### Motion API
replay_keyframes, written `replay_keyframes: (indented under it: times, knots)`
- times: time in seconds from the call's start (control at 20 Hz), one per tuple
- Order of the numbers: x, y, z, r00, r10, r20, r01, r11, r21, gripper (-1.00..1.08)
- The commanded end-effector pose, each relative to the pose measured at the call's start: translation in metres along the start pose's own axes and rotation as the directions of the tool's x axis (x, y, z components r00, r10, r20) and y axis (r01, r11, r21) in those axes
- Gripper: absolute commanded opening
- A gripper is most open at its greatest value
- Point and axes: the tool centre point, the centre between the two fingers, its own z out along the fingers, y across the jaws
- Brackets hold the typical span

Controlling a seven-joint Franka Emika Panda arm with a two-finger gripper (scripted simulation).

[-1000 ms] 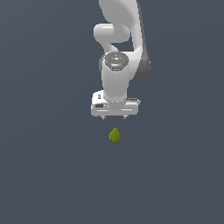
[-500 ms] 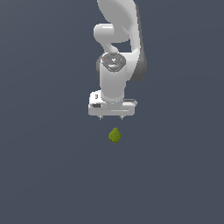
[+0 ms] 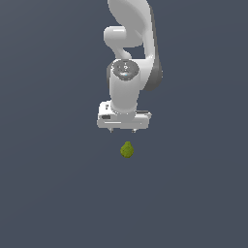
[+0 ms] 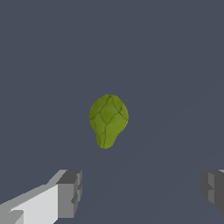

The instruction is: Pick up the object and move it to a goal position.

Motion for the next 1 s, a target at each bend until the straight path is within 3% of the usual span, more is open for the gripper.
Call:
replay_keyframes:
  times: [0.0, 0.45, 0.95]
  knots:
    - [0.001, -0.001, 0.003, 1.000, 0.021, -0.001, -0.021, 1.000, 0.002, 1.00]
    - [0.010, -0.010, 0.022, 0.985, 0.173, -0.010, -0.173, 0.985, 0.017, 1.00]
    - [0.022, -0.023, 0.052, 0.916, 0.402, -0.017, -0.401, 0.915, 0.040, 1.00]
